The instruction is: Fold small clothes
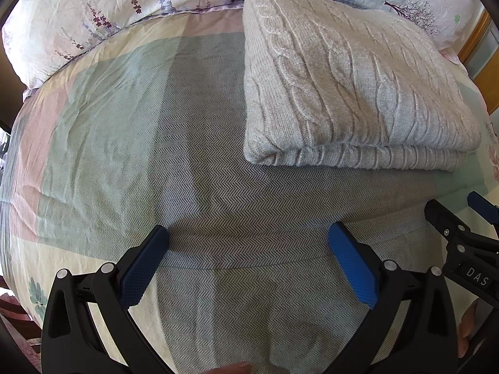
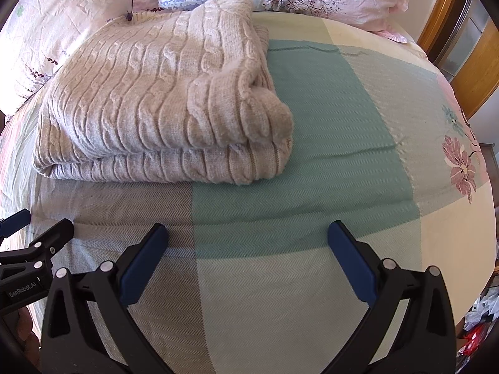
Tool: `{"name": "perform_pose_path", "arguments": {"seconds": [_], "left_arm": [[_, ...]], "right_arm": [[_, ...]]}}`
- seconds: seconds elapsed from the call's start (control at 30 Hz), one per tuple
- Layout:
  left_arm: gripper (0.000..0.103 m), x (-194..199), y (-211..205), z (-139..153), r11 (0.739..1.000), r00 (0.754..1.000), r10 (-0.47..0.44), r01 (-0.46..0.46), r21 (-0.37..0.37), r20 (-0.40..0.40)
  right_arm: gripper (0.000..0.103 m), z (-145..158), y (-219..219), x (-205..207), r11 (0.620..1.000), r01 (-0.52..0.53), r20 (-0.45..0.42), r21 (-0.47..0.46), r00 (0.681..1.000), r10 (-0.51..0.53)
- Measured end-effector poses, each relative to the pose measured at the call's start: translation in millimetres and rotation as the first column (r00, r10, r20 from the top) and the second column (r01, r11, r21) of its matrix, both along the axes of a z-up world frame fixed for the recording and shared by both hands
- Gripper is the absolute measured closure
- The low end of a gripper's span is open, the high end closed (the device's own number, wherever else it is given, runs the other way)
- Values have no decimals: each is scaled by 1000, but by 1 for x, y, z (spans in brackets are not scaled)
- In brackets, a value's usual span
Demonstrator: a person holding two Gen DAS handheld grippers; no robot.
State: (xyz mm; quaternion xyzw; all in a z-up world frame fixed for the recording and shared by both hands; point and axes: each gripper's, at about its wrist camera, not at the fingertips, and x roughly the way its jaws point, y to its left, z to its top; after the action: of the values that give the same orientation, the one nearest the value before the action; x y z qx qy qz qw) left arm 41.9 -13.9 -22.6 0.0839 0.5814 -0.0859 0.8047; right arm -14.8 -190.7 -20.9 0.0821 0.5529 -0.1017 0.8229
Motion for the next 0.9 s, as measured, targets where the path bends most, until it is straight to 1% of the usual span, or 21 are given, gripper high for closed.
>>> {"name": "perform_pose_path", "arguments": {"seconds": [0.9], "left_arm": [[1,10,-3,1,1000,1000,8,-8,3,-18]], "right_arm": [[2,0,0,0,1000,3,3,-1,1000,-3]]}}
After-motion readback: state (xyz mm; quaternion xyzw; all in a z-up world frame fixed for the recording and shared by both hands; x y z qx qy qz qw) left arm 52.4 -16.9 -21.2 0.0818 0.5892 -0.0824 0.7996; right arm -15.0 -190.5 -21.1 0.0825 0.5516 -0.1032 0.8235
